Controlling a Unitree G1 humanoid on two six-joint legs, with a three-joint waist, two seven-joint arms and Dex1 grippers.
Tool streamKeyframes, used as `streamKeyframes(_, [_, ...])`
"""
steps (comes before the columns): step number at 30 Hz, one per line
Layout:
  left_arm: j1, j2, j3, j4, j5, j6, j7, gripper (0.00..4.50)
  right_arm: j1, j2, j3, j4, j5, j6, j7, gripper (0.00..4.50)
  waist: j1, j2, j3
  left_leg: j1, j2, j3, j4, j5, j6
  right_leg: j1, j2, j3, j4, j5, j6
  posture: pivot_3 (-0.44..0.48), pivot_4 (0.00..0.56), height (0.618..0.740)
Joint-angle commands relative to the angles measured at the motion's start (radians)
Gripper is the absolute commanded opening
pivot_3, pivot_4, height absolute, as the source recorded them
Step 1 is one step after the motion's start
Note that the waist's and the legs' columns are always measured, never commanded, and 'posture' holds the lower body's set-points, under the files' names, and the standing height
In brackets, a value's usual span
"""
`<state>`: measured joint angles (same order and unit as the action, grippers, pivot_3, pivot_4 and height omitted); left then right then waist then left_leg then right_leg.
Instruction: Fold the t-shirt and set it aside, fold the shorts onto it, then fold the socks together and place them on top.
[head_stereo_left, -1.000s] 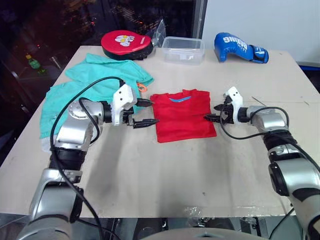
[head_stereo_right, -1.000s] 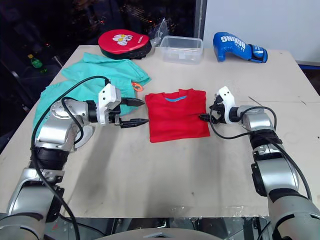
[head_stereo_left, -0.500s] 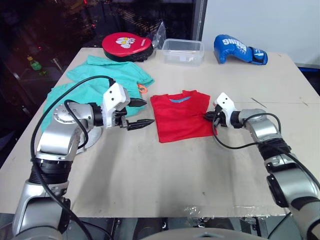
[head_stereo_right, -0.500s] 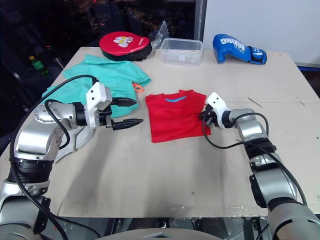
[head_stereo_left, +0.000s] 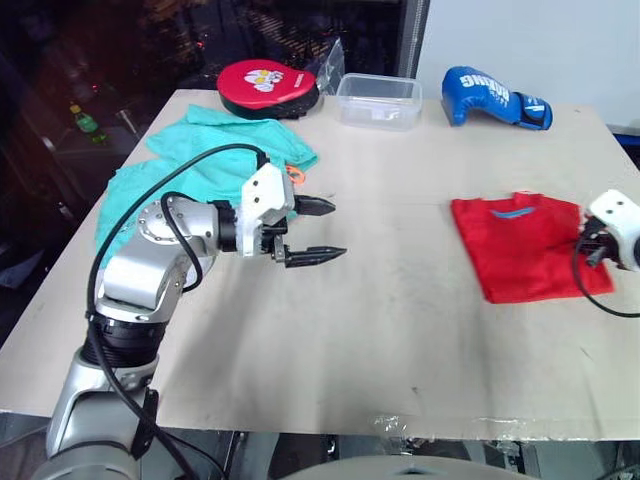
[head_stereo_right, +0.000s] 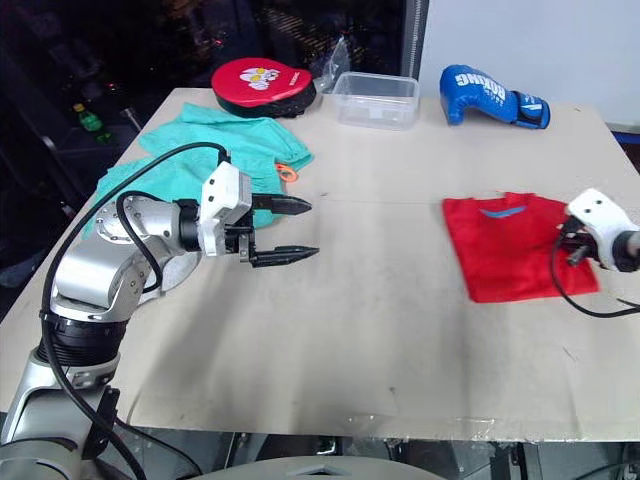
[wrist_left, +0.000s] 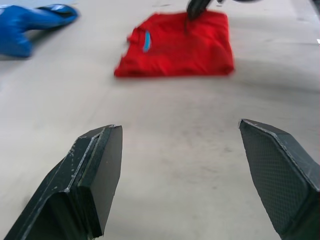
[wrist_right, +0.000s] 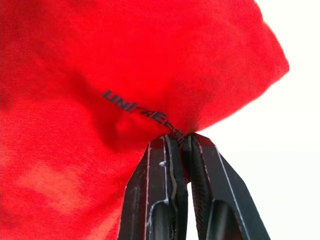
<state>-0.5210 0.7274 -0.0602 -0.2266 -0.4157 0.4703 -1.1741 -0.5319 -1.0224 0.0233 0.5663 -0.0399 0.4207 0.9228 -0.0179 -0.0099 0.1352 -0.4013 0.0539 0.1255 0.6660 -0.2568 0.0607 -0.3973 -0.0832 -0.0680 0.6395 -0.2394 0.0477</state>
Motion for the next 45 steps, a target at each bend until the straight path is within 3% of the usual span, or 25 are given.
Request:
streamKeyframes(1, [-0.005, 0.003, 0.008, -0.017, -0.004, -0.037, -0.005, 3.99, -0.016, -0.042, -0.019, 0.054, -0.023, -0.042, -0.019, 0.03, -0.003, 0.000, 0.001, 0.001, 0.000, 0.001, 0.000, 0.000, 0.000, 0.000, 0.000, 0.001, 0.000, 0.000, 0.000, 0.000, 0.150, 0.740])
streamKeyframes(18, [0.003, -0.028, -0.041, 0.005, 0.029, -0.074, 0.024, 3.99, -0.065, -0.042, -0.029, 0.277, -0.083, -0.241, -0.170, 0.03, 0.004, 0.001, 0.002, 0.002, 0.000, 0.004, -0.001, 0.000, 0.000, 0.000, 0.000, 0.004, 0.000, 0.000, 0.000, 0.000, 0.150, 0.740])
streamKeyframes(21, [0.017, -0.017, -0.051, 0.009, 0.028, -0.076, 0.004, 3.99, -0.043, -0.045, -0.033, 0.273, -0.070, -0.255, -0.156, 0.97, 0.003, 0.001, 0.002, 0.003, 0.001, 0.004, -0.001, 0.000, 0.000, 0.000, 0.000, 0.004, 0.000, 0.000, 0.000, 0.000, 0.150, 0.740])
streamKeyframes(24, [0.010, -0.012, -0.051, 0.040, 0.037, -0.094, -0.010, 3.99, -0.024, -0.046, -0.055, 0.246, -0.051, -0.251, -0.160, 2.48, 0.003, 0.001, 0.002, 0.003, 0.001, 0.004, -0.001, 0.000, 0.000, 0.000, 0.000, 0.004, 0.000, 0.000, 0.000, 0.000, 0.150, 0.740])
streamKeyframes(29, [-0.035, -0.024, -0.062, 0.118, 0.062, -0.131, -0.021, 3.99, 0.091, -0.054, -0.164, 0.016, 0.067, -0.176, -0.080, 4.48, 0.005, 0.001, 0.002, 0.003, 0.001, 0.004, 0.000, 0.000, 0.000, 0.000, 0.000, 0.004, 0.000, 0.000, 0.000, 0.000, 0.150, 0.740])
streamKeyframes(34, [-0.014, -0.006, -0.030, 0.170, 0.077, -0.194, -0.031, 3.99, 0.223, 0.055, -0.362, -0.344, 0.337, -0.076, -0.001, 4.48, 0.002, 0.001, 0.002, 0.003, 0.002, 0.004, -0.001, 0.000, 0.000, 0.000, 0.000, 0.004, 0.001, 0.000, 0.000, 0.000, 0.150, 0.740])
streamKeyframes(37, [0.010, 0.007, 0.001, 0.237, 0.114, -0.225, 0.024, 3.99, 0.320, 0.198, -0.450, -0.582, 0.525, -0.086, 0.026, 4.48, 0.005, 0.001, 0.002, 0.004, 0.003, 0.003, -0.001, 0.000, 0.000, 0.001, 0.001, 0.004, 0.001, 0.000, 0.000, 0.000, 0.150, 0.740])
streamKeyframes(45, [-0.027, 0.002, 0.066, 0.493, 0.288, -0.355, 0.302, 3.99, 0.478, 0.308, -0.397, -0.923, 0.806, 0.071, 0.085, 4.48, 0.019, -0.001, 0.002, 0.002, 0.001, 0.002, -0.001, -0.001, 0.002, 0.001, -0.001, 0.002, 0.000, 0.000, 0.000, 0.000, 0.150, 0.740])
